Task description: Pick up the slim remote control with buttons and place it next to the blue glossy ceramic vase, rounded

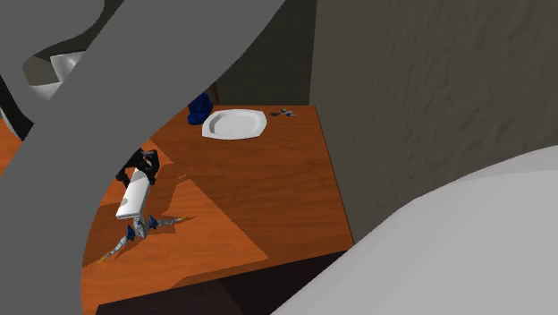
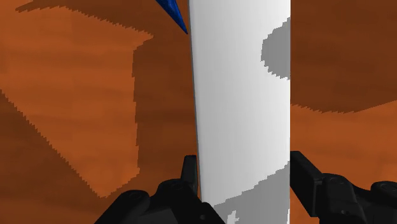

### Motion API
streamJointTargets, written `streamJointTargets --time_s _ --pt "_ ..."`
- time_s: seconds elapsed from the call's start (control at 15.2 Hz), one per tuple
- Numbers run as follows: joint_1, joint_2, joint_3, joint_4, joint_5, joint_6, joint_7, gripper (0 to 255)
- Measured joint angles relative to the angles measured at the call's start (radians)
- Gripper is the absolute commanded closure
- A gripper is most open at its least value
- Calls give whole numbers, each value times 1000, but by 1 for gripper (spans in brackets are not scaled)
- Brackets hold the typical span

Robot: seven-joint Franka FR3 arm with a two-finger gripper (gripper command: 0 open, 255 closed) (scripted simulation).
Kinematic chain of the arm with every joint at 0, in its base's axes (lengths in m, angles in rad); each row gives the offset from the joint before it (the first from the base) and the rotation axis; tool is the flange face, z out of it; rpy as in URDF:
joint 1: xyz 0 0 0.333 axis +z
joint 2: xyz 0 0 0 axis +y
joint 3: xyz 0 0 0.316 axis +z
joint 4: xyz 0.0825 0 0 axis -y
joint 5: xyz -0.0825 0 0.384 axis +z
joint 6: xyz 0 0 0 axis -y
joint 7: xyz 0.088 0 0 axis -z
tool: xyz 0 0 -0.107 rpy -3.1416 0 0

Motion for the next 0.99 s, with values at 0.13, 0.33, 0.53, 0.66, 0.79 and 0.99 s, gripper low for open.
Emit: streamJointTargets --time_s 0.13,0.33,0.53,0.66,0.79,0.99 --pt "2 23 -2 8 -1 16 3 255" --pt "2 35 -2 14 -2 24 2 255" --pt "2 37 -2 15 -2 25 2 255" --pt "2 38 -2 14 -2 25 2 0" --pt "2 38 -2 14 -2 25 2 0" --pt "2 38 -2 14 -2 25 2 0"
